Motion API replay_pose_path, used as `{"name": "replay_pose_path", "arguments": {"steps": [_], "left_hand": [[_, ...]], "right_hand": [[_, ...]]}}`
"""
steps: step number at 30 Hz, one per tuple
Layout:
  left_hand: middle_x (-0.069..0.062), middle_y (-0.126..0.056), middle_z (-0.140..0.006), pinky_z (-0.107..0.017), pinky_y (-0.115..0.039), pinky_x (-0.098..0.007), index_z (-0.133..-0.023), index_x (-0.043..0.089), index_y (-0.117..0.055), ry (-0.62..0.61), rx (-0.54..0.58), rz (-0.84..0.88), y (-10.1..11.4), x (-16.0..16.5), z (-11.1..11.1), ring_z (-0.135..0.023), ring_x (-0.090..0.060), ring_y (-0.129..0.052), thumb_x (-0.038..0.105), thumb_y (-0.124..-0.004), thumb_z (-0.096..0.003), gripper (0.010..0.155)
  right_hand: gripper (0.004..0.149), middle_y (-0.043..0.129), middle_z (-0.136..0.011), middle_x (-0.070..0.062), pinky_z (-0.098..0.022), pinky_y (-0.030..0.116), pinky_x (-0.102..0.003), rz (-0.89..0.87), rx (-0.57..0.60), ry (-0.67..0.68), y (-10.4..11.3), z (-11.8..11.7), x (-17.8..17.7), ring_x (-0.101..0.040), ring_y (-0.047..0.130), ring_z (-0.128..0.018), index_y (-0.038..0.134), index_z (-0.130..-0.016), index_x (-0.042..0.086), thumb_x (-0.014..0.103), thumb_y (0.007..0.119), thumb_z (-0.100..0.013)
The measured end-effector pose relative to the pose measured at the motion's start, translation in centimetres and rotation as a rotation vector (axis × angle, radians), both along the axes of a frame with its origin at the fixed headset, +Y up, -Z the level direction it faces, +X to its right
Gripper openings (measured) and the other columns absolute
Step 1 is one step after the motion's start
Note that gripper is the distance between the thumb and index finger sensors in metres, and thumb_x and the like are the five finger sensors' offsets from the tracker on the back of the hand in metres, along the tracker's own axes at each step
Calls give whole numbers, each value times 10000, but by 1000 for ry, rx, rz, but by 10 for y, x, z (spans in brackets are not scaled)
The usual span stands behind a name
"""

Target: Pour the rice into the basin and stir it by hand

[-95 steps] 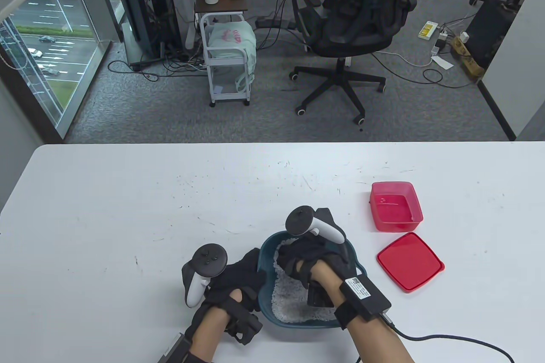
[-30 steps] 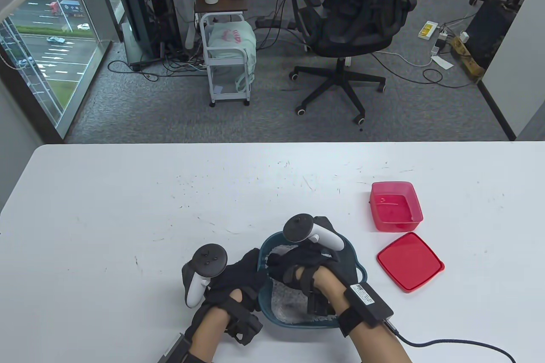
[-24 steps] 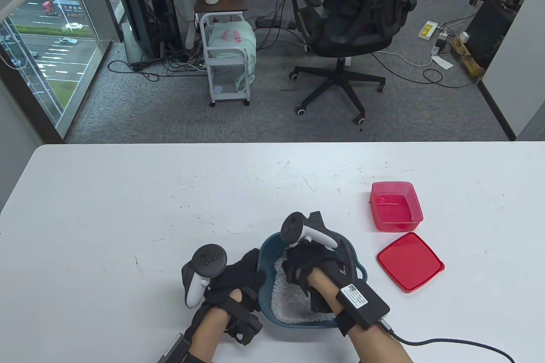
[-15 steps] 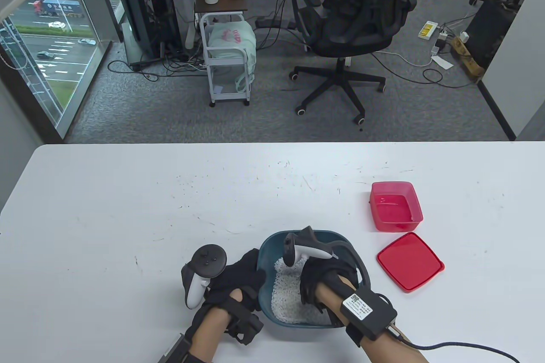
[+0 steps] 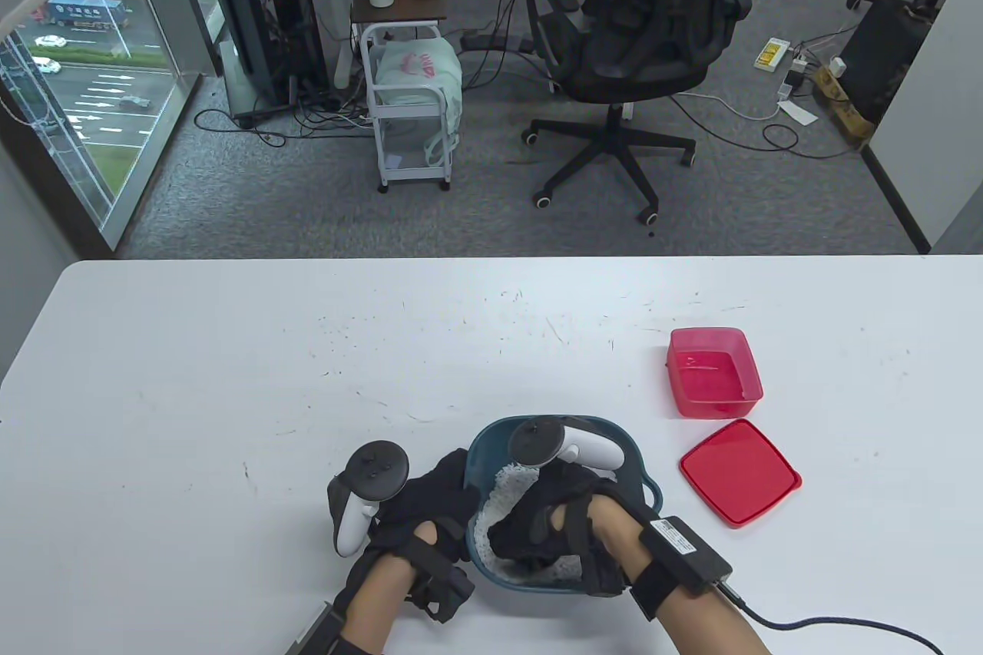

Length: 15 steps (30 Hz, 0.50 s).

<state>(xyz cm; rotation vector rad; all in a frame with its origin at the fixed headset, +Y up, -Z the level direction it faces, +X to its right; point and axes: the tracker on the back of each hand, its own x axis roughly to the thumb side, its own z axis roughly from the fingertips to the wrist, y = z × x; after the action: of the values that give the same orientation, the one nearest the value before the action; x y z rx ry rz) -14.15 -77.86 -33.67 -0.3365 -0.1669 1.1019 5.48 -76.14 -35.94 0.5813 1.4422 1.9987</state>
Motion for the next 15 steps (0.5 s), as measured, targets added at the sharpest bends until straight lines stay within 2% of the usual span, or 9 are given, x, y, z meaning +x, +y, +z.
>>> {"name": "replay_pose_path", "arguments": {"steps": [2, 5, 9, 12, 15], "left_hand": [[-337, -781, -938, -12, -985, -284, -1061, -20, -565, -2, -3, 2, 0, 0, 0, -77, -170, -1109, 253, -820, -482, 689], [-333, -783, -939, -13, -985, -281, -1062, -15, -566, -6, 2, -3, 0, 0, 0, -79, -166, -1109, 256, -821, -482, 689], [-332, -787, -938, -16, -986, -283, -1063, -13, -569, -2, 2, -4, 0, -1, 0, -82, -165, -1111, 257, -823, -481, 689], [-334, -790, -934, -12, -986, -282, -1059, -18, -572, 2, 2, -8, 0, 0, 1, -78, -164, -1112, 256, -823, -480, 689], [-332, -792, -932, -8, -986, -280, -1056, -20, -576, 12, 2, -9, 0, 0, 1, -73, -162, -1111, 255, -824, -478, 687]], "right_hand": [[686, 630, -980, -237, -570, 628, -628, 10, 39, -59, 2, -9, 1, -471, 676, -857, 580, -956, 47, 382, 737, -378], [685, 537, -1013, -197, -596, 577, -625, 87, 157, -165, 5, -23, 0, -438, 583, -905, 503, -981, 100, 392, 710, -397], [643, 670, -959, -214, -552, 634, -636, 319, 413, -223, 15, -30, 3, -459, 720, -832, 615, -957, 77, 385, 714, -402], [629, 773, -907, -245, -509, 696, -630, 540, 519, -190, 19, -28, 12, -478, 818, -763, 695, -929, 48, 383, 721, -398], [639, 811, -854, -304, -433, 770, -590, 696, 517, -116, 18, -21, 19, -501, 883, -677, 718, -906, -4, 376, 726, -393]]}}
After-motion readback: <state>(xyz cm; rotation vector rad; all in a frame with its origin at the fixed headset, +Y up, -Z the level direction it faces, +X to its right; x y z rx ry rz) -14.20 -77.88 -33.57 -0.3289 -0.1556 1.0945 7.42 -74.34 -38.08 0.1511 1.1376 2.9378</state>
